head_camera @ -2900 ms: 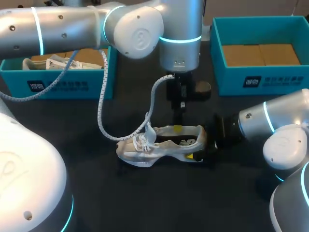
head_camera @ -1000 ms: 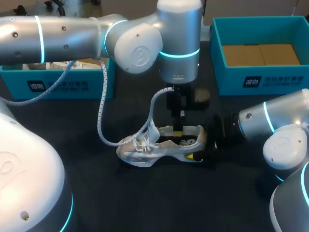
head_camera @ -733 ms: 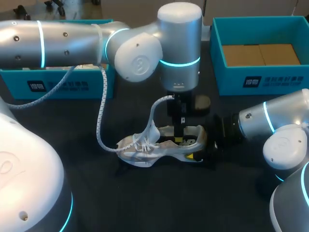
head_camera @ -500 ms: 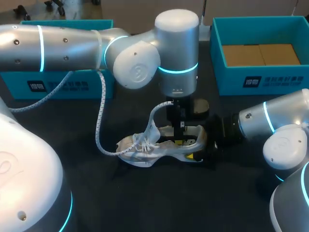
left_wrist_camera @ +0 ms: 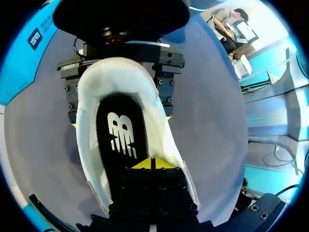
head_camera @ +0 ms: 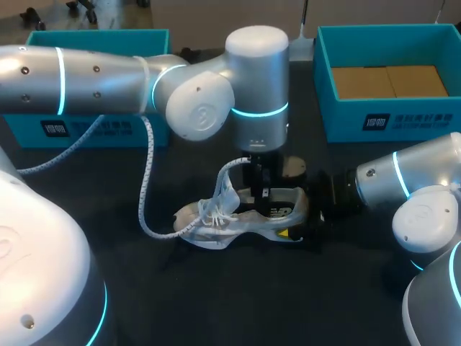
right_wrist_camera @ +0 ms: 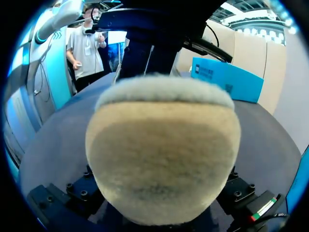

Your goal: Take the shoe out of the shoebox, open the shoe tongue, remove and reinsert the insole, then place the shoe into the shoebox

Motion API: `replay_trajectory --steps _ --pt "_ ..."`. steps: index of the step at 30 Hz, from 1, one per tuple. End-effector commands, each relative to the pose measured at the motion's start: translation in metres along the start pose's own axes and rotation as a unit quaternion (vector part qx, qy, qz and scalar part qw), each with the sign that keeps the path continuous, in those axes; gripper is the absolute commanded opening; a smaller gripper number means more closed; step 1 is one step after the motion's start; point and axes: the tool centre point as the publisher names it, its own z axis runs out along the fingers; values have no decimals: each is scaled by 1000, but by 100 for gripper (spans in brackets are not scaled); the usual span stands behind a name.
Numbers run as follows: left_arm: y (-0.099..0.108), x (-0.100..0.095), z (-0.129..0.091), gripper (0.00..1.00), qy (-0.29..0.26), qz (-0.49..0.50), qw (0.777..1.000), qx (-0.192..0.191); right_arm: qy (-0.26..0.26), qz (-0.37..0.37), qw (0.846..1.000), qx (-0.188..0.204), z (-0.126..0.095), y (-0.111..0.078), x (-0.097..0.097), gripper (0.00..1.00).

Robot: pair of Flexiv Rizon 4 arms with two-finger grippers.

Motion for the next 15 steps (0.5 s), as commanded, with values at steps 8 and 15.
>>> replay_trajectory --steps 8,15 --pt "1 0 7 31 2 11 1000 1 -1 0 1000 4 3 0 -1 0" --pt "2 -1 10 54 -12 13 1000 -3 -1 0 1000 4 3 0 -1 0"
